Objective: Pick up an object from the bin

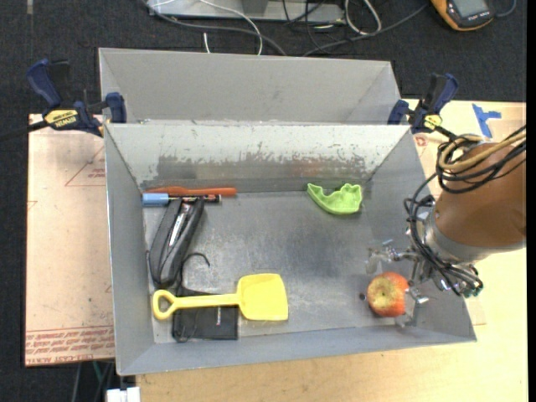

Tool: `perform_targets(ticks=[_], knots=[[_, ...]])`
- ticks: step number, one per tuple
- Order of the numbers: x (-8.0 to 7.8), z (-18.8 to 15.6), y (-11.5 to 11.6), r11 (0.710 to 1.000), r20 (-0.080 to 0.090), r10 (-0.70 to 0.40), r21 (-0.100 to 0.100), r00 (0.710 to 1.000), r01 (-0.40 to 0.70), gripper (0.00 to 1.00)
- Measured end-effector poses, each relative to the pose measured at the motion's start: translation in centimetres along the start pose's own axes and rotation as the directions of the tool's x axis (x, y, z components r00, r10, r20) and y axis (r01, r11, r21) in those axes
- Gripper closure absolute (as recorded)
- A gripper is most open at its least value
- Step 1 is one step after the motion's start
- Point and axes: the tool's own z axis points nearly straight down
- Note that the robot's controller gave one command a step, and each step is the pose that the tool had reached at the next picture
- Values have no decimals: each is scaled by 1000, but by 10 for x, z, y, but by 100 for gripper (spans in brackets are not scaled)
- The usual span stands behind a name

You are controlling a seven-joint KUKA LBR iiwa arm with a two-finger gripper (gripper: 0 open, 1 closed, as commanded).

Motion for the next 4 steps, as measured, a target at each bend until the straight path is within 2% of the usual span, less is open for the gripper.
perform_targets(ticks=[1,2,3,4], knots=[[5,4,-7,999,-3,-48,-3,999,48,0],[1,55,-19,989,13,148,3,989,-148,0],[5,63,-21,994,20,111,5,994,-111,100],[6,60,-22,995,19,103,5,995,-103,100]])
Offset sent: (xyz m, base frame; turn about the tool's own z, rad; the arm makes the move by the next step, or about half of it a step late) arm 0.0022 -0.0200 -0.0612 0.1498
